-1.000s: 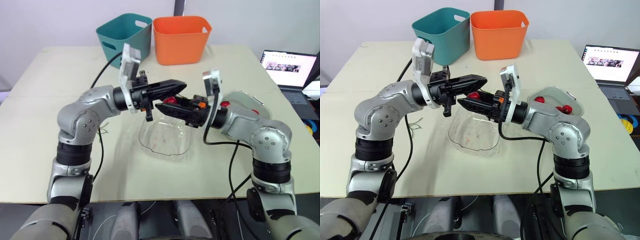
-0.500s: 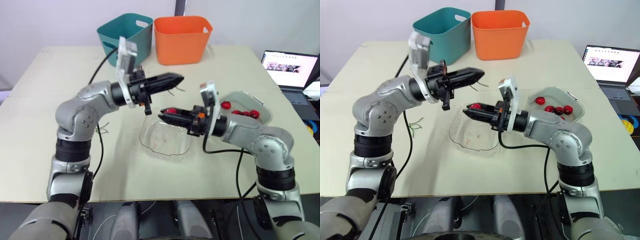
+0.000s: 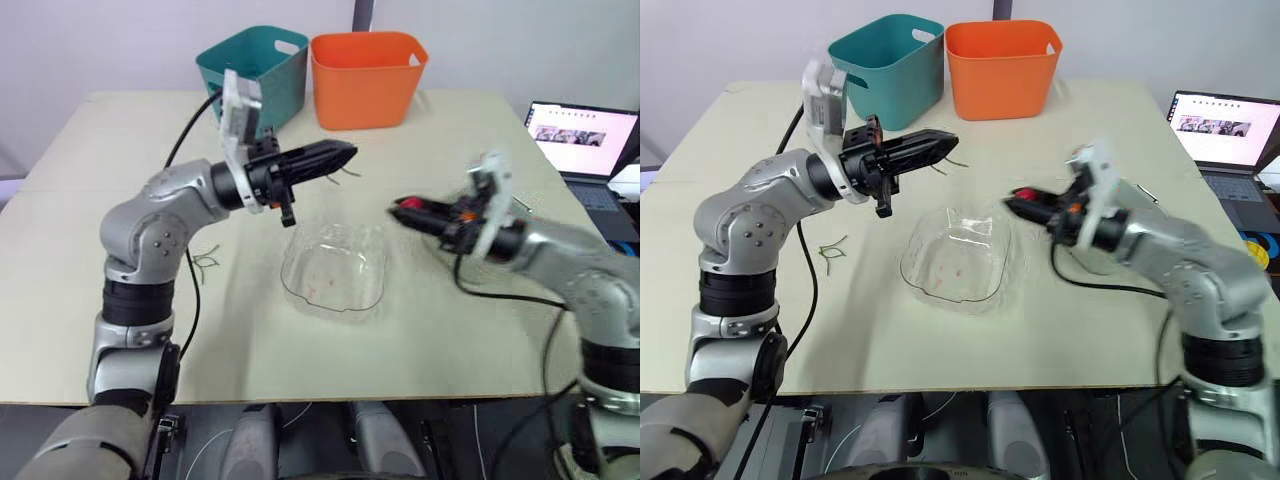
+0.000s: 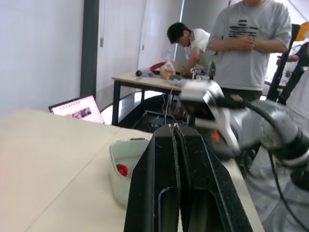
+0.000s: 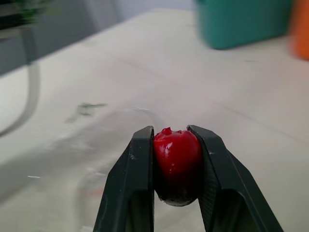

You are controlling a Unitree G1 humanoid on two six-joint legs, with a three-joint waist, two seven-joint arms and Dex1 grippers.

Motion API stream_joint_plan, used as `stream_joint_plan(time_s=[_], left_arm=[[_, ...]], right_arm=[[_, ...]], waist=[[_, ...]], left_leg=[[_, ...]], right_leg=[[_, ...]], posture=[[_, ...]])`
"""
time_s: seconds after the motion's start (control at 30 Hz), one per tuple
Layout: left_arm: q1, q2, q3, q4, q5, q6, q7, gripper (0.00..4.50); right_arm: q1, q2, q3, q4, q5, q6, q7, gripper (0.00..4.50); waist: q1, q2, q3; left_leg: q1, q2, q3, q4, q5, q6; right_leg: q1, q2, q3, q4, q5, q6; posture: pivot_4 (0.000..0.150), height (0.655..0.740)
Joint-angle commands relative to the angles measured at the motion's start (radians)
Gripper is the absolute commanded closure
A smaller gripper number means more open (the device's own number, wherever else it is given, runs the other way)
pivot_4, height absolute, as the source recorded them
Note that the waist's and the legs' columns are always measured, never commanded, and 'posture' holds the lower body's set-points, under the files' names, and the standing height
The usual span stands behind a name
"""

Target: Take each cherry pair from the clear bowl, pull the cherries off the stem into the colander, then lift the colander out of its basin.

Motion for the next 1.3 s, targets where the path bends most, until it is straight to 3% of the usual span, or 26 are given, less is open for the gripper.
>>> stream_joint_plan(time_s=[0.03,0.2,0.37,0.47,0.73,0.93,1.17,1.3], left_arm=[[0.038,0.029,-0.039,-0.061,0.041,-0.021,-0.017,4.5],[0.071,0.032,-0.059,-0.081,0.052,-0.024,-0.019,4.5],[0.069,0.031,-0.064,-0.08,0.058,-0.025,-0.019,4.5],[0.067,0.031,-0.064,-0.08,0.061,-0.025,-0.019,4.5],[0.064,0.038,-0.053,-0.071,0.061,-0.023,-0.018,4.5],[0.095,0.069,0.041,-0.053,0.038,0.009,0.042,4.5],[0.312,0.174,0.283,0.014,-0.041,0.148,0.163,4.5],[0.428,0.19,0.421,0.031,-0.088,0.18,0.224,4.5]], right_arm=[[0.064,-0.106,-0.064,0.077,-0.123,-0.085,0.037,3.45],[0.138,-0.189,-0.048,0.156,-0.24,-0.149,0.069,3.45],[0.143,-0.193,-0.013,0.204,-0.325,-0.191,0.076,3.45],[0.139,-0.181,-0.013,0.215,-0.342,-0.201,0.079,2.79],[0.121,-0.17,-0.051,0.214,-0.331,-0.195,0.089,0.04],[0.003,-0.129,-0.082,0.074,-0.167,-0.085,0.11,0.04],[-0.21,-0.006,0.139,-0.172,0.002,0.119,0.079,0.04],[-0.286,0.081,0.276,-0.265,0.046,0.191,0.063,0.04]], waist=[[0.0,0.0,0.0],[-0.003,0.0,0.0],[-0.006,0.0,0.0],[-0.004,0.0,0.0],[-0.002,0.0,0.0],[-0.013,0.001,0.001],[-0.035,0.001,0.001],[-0.018,0.0,0.001]], left_leg=[[0.0,0.0,0.0,0.0,0.0,0.0],[0.0,0.0,0.0,0.0,0.0,0.001],[0.001,0.0,0.001,0.0,0.0,0.001],[0.001,0.0,0.001,0.0,0.0,0.001],[0.001,0.0,0.001,0.0,0.0,0.001],[0.001,0.0,0.0,0.0,0.0,0.001],[0.002,0.002,-0.001,-0.002,-0.001,0.002],[-0.001,0.002,-0.002,-0.001,-0.001,0.002]], right_leg=[[0.0,0.0,0.0,0.0,0.0,0.0],[0.0,0.0,0.0,0.0,0.0,0.0],[0.0,0.001,0.001,0.0,0.0,0.0],[0.0,0.001,0.001,0.0,0.0,0.0],[0.0,0.0,0.001,0.0,0.0,0.0],[0.0,0.001,0.001,0.001,0.0,0.001],[-0.001,0.002,0.0,0.002,0.0,0.001],[-0.002,0.001,-0.002,0.001,0.001,0.0]], posture=[[0.15,0.74],[0.15,0.74],[0.15,0.74],[0.15,0.74],[0.15,0.74],[0.15,0.74],[0.15,0.74],[0.15,0.74]])
